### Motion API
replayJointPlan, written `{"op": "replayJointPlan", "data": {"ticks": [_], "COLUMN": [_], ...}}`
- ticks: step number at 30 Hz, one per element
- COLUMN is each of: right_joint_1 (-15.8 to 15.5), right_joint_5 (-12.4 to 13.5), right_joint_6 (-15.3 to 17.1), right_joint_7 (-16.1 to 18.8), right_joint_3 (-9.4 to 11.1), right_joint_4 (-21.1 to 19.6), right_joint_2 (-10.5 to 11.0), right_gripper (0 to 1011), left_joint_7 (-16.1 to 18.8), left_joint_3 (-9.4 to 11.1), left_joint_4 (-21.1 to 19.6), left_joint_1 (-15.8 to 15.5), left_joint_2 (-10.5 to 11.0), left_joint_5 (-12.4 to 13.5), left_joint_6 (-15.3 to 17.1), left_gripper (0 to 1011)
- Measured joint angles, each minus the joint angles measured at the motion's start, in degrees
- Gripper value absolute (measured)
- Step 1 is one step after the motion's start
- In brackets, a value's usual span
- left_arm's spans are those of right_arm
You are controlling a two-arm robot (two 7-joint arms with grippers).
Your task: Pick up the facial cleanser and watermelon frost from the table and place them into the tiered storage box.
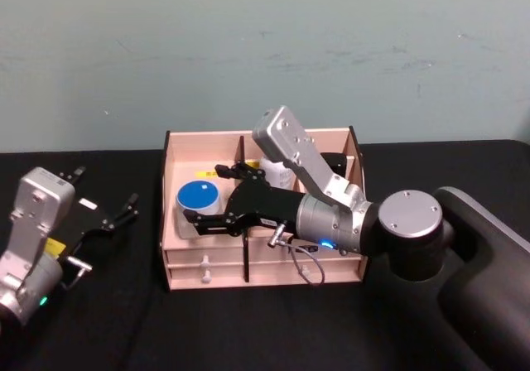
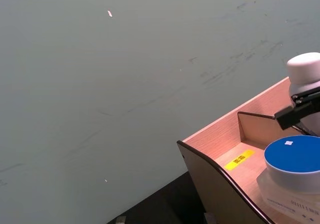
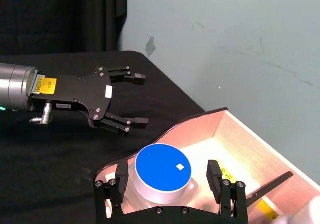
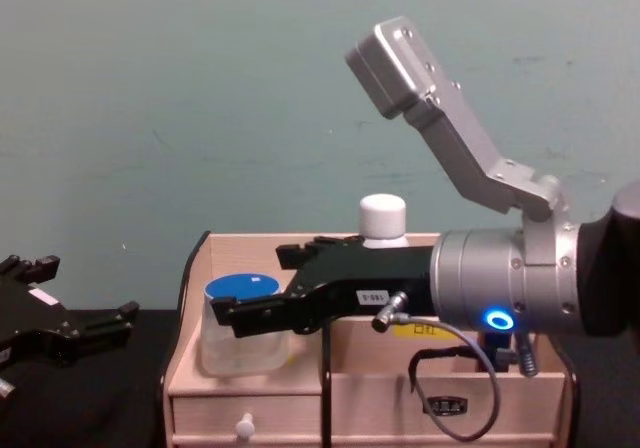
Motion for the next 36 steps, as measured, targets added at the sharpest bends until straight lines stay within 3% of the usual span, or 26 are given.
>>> {"op": "replayJointPlan", "data": {"ticks": [9,14,15,20,24,25,26,29,36], "right_joint_1": [-1.1,-2.6,-3.8,-6.4,-10.0,-12.4,-12.4,-16.7,-23.9], "right_joint_5": [0.3,2.2,3.6,5.8,7.0,7.3,7.3,7.5,6.9], "right_joint_6": [-1.7,-2.8,-3.4,-4.4,-5.1,-5.5,-5.5,-6.5,-9.1], "right_joint_7": [0.2,1.5,2.0,2.1,0.0,-1.8,-1.8,-5.5,-11.9], "right_joint_3": [1.2,2.3,3.2,4.8,7.5,9.5,9.5,13.4,20.5], "right_joint_4": [-2.2,-6.1,-8.8,-13.8,-19.3,-22.0,-22.0,-25.3,-27.9], "right_joint_2": [0.9,2.5,3.7,6.1,9.5,11.5,11.5,14.2,16.2], "right_gripper": [1002,1002,1000,1000,1002,1002,1000,1002,1000], "left_joint_7": [0.0,0.0,0.0,0.0,0.0,0.0,0.0,0.0,0.0], "left_joint_3": [0.0,0.0,0.0,0.0,0.0,0.0,0.0,0.0,0.0], "left_joint_4": [0.0,0.0,0.0,0.0,0.0,0.0,0.0,0.0,0.0], "left_joint_1": [0.0,0.0,0.0,0.0,0.0,0.0,0.0,0.0,0.0], "left_joint_2": [0.0,0.0,0.0,0.0,0.0,0.0,0.0,0.0,0.0], "left_joint_5": [0.0,0.0,0.0,0.0,0.0,0.0,0.0,0.0,0.0], "left_joint_6": [0.0,0.0,0.0,0.0,0.0,0.0,0.0,0.0,0.0], "left_gripper": [1010,1010,1010,1010,1010,1010,1010,1010,1010]}}
